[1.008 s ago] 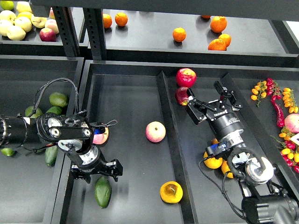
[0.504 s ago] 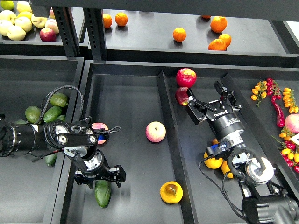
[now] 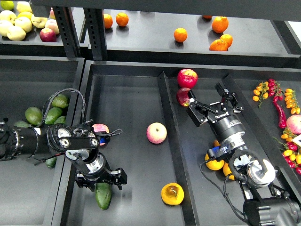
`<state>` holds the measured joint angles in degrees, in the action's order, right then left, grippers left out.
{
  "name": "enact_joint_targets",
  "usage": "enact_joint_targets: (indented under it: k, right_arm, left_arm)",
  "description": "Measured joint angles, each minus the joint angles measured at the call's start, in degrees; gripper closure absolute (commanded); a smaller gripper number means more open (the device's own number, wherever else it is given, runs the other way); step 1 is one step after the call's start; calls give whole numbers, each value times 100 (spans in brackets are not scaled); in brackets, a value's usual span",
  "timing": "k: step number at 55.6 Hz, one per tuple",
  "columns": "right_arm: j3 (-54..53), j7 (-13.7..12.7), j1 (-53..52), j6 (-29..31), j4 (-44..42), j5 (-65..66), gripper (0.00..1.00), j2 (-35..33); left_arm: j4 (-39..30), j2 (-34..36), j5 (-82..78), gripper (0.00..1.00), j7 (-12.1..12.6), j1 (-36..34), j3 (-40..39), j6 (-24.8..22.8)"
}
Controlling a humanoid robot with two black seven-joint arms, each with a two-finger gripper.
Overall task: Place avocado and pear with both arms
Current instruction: 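Lower the open left gripper around the dark green avocado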
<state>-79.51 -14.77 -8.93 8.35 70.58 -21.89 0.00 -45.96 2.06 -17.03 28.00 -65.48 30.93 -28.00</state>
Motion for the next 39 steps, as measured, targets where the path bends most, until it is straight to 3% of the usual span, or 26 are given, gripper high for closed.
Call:
enact_joint_targets:
  k: [39]
  right_arm:
    - [32,7,35,106,0,0,0,0]
  left_arm:
    - [159,-46,-72,1,0,214,-72,0]
